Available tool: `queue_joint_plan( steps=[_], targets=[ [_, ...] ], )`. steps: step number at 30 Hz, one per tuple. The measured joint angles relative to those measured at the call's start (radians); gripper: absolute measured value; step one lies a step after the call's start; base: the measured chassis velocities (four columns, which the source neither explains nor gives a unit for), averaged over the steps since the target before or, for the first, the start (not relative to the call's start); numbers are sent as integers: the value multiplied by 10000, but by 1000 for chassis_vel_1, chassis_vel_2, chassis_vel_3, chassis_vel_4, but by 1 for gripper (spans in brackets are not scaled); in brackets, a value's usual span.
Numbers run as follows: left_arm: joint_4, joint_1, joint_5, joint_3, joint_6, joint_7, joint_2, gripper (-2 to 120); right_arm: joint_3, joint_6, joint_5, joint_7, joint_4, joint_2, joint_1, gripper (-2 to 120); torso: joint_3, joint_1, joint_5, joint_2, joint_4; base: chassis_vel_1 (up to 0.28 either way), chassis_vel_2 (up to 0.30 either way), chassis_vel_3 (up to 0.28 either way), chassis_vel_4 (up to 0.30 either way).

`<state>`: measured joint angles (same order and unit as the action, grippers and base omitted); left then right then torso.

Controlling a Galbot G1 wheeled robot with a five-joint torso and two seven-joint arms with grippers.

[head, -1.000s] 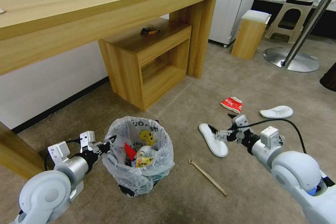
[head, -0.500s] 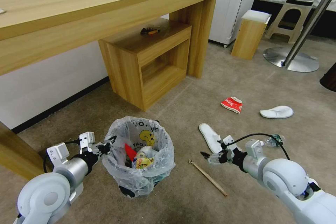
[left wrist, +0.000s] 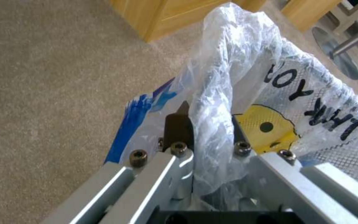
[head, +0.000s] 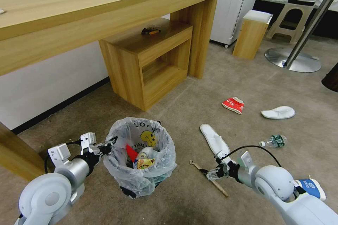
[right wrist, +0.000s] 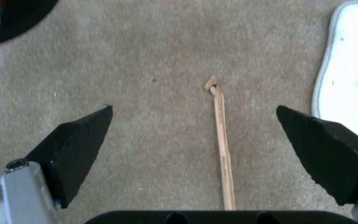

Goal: Pick up the trash bin and place the garbage on the floor into it.

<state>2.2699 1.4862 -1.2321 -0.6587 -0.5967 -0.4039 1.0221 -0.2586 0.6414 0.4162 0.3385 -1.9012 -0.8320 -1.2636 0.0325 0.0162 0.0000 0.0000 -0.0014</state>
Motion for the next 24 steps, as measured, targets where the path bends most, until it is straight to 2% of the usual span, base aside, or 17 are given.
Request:
queue_joint_plan(
  steps=[13,24],
  targets=[
    [-43,-20,0,-41,3,8,-34,3,557,348,-650,108,722,-147,141,100,0,0,0,0,1,0,0,0,0],
    [-38,0,0,-44,6,9,-34,3,848,571,-830,-221,1231,-290,271,100,0,0,0,0,0,0,0,0,0]
  ],
)
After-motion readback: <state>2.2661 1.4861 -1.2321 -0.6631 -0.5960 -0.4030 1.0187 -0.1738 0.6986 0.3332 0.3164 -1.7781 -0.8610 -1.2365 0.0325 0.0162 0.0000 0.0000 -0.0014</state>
